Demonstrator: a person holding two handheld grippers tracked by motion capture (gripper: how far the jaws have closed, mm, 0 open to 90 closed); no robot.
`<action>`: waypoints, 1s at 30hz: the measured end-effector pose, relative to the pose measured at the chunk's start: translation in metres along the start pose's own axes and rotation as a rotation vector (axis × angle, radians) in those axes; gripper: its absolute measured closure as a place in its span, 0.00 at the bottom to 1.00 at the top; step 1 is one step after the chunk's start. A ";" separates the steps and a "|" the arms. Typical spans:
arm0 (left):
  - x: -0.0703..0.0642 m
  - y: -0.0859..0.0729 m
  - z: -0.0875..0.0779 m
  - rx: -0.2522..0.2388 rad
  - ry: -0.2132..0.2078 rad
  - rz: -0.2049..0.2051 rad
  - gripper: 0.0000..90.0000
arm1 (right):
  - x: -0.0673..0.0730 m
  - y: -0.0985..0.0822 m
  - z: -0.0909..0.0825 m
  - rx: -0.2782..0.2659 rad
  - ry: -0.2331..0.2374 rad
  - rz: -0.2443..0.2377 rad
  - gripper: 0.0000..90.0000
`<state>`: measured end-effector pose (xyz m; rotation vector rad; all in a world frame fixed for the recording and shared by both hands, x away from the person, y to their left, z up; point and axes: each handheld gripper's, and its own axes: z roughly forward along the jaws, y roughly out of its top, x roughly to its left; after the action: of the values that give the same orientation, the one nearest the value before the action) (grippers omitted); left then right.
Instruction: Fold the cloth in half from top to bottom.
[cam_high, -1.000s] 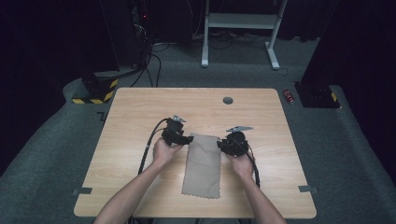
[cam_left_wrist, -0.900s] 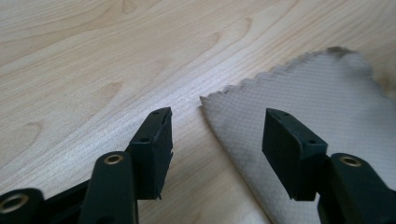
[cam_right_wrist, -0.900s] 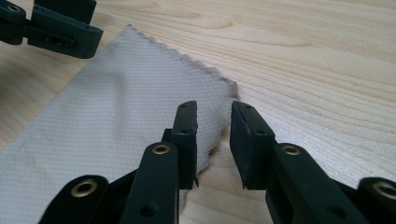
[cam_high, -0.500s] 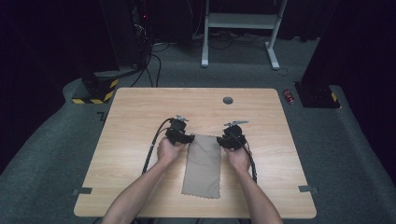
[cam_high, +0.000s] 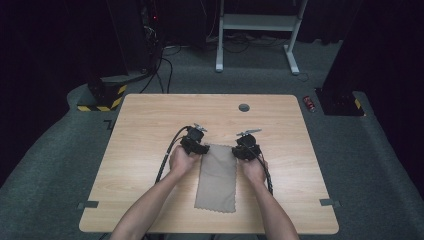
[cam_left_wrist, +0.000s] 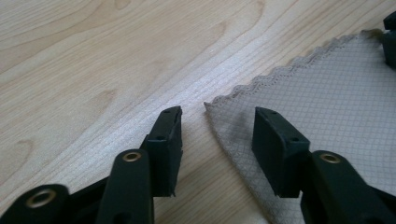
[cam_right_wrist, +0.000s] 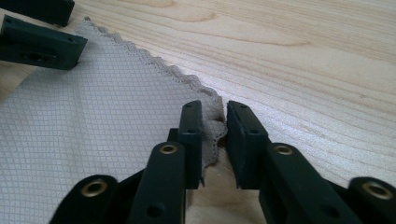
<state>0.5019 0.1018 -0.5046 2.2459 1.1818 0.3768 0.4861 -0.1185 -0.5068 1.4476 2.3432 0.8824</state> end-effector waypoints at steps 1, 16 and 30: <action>0.000 0.000 0.000 0.002 -0.003 0.008 0.62 | -0.001 0.000 0.000 0.002 0.006 0.008 0.88; -0.005 0.003 0.001 0.007 -0.044 0.046 0.86 | -0.001 0.000 -0.001 0.013 0.009 -0.030 0.98; 0.004 0.002 0.002 0.005 -0.137 -0.020 0.98 | -0.004 0.000 0.000 0.012 0.023 0.008 0.97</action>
<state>0.5068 0.1033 -0.5048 2.2240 1.1342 0.2081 0.4877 -0.1219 -0.5068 1.4603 2.3648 0.8928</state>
